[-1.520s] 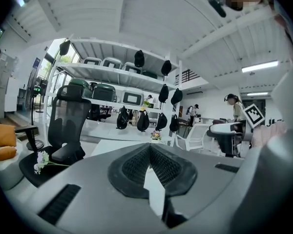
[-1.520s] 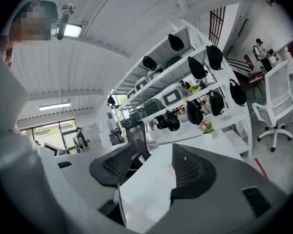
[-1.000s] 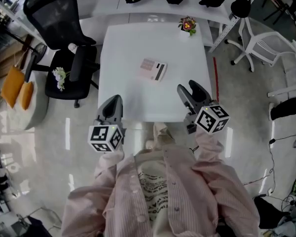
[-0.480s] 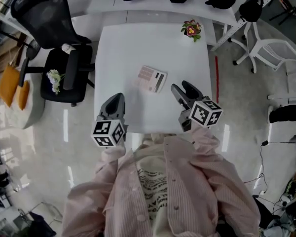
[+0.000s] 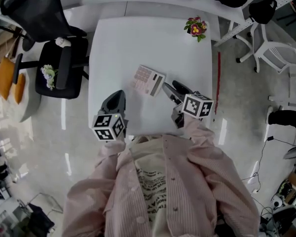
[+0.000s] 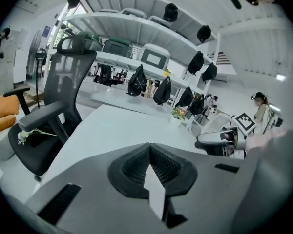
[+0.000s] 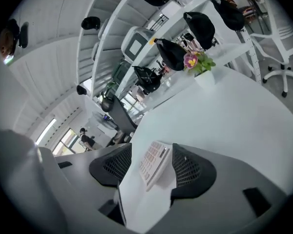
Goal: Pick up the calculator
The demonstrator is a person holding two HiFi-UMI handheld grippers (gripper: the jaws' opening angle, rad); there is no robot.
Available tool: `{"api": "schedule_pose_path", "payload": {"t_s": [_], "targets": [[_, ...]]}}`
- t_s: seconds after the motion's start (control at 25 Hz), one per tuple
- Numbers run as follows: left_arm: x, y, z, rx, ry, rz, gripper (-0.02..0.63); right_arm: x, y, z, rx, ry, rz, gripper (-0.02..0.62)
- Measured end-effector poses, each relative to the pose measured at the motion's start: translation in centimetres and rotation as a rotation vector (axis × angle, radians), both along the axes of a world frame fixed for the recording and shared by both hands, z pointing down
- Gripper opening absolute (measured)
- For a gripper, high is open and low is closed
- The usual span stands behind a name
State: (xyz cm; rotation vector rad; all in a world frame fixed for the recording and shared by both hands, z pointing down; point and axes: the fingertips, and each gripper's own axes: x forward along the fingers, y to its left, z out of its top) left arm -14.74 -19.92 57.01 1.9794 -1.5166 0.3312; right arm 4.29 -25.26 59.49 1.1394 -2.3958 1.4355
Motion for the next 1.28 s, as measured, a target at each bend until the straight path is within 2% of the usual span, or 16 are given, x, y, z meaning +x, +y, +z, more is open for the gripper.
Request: {"api": "schedule_pose_path", "payload": {"t_s": [0.44,0.76,1.0,1.28], "targets": [[0.9,-0.1,5.0,-0.113,0.01,-0.041,0.0,-2.9,-0.1,5.8,-0.17,-0.029,-0.106,0.23],[0.7,-0.3,6.4,-0.138,0.021,-0.067,0.0,-5.0,0.4,8.0,-0.27,-0.042,-0.181,0.229],[1.0,-0.3,7.1,-0.153,0.031,-0.063,0.0,-6.2,0.2,8.6,-0.329,-0.087,-0.186,0.22],[0.9,-0.5,7.6,-0.167,0.043,-0.049,0.0,-5.9,0.0,9.2,-0.381,-0.086,-0.168,0.154]]}}
